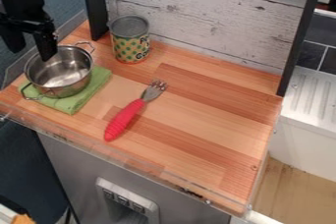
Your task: Move the red fork to the right side of the stove
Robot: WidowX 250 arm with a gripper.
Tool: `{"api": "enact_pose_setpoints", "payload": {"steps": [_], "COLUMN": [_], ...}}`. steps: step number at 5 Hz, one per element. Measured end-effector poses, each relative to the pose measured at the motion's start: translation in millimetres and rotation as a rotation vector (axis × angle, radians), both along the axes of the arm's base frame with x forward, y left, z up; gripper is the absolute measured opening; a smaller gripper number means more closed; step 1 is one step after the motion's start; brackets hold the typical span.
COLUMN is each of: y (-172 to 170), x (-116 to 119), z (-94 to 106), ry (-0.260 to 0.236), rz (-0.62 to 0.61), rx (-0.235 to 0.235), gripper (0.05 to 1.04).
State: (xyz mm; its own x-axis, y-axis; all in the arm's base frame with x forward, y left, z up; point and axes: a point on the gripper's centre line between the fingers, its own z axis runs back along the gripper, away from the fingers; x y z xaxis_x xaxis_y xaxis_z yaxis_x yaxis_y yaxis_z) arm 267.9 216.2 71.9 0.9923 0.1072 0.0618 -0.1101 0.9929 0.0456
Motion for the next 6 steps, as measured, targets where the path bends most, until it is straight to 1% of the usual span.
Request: {"api": "enact_pose_setpoints", "payload": {"steps": [1,2,3,4,5,6], "y": [-3,-39,-78,-114,-130,-144], "x": [-3,-6,-5,-11,-10,-11], "z": [-11.2,-12.6,0.3,-6.8,-27.9,-43.2], "ry": [0.026,0.027,-0.014,-0.011,0.002,-0.003], "rz": [0.0,-0.068,-0.163,-0.217,-0.184,-0.183], "rx": [-0.024,-0.063,-0.05,-0.022,0.009,0.022], "gripper": [1.001,1.001,1.001,1.001,1.001,1.001]}}
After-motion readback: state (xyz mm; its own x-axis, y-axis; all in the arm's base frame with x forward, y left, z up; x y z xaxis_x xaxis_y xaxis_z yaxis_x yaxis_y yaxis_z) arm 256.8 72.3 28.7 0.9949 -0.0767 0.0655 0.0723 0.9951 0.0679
